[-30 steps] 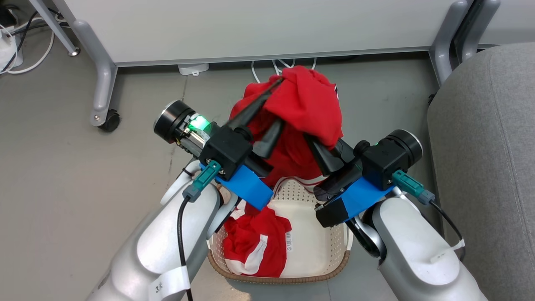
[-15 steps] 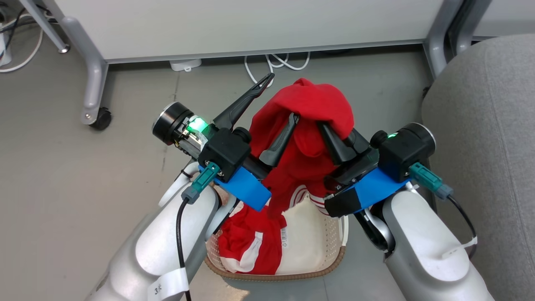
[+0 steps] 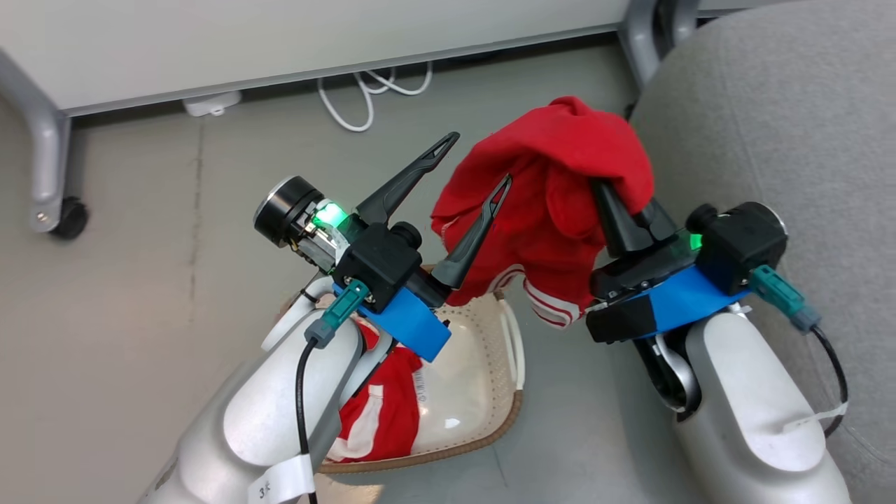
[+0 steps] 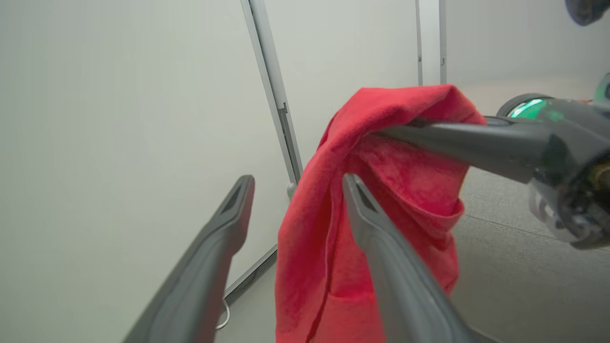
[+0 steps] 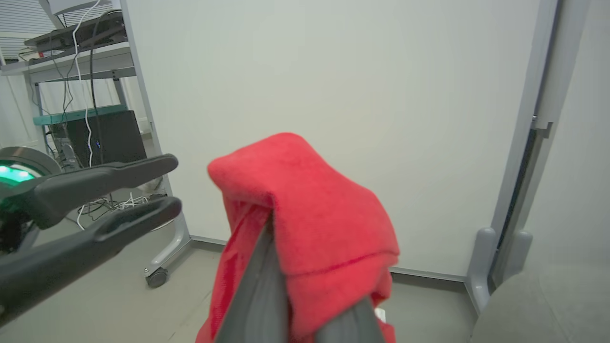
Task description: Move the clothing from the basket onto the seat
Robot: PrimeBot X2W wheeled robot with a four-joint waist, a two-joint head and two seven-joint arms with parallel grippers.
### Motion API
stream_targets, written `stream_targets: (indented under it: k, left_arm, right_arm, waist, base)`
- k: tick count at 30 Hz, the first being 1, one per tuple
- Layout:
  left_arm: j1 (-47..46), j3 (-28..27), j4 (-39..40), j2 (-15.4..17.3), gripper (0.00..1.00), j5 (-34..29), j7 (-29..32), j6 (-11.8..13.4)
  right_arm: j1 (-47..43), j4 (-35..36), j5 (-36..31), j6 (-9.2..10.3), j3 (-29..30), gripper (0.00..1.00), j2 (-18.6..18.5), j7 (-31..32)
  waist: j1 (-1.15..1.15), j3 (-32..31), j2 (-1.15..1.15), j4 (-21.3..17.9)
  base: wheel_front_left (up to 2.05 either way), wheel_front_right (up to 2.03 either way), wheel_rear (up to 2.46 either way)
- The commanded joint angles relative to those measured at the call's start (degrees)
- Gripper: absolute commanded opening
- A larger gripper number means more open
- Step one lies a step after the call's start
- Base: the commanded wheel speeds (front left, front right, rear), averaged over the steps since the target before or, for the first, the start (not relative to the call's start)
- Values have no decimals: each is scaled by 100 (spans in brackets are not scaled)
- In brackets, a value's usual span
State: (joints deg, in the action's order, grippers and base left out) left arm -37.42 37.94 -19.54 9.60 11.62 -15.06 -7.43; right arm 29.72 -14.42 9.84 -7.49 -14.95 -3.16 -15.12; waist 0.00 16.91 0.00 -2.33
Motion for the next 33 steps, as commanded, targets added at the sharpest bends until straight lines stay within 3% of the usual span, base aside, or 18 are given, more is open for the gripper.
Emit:
stream_targets:
  k: [1,18,33]
  left_arm:
    - [-8,14,-6,36,100,18,-18,-6]
    - [-75,523,-49,102,100,95,-17,-6]
    - [-166,700,-9,129,100,120,-18,-6]
  right_arm:
    - [-97,60,-3,-1,88,0,-10,-6]
    - [-779,602,-45,-1,1101,0,23,-6]
    - [-880,815,40,-1,1360,0,34,-6]
  waist:
    - [0,61,0,-254]
    - [0,208,0,-1278]
    - [0,316,0,-1508]
  base:
    - [0,0,0]
    - [0,0,0]
    - [0,0,0]
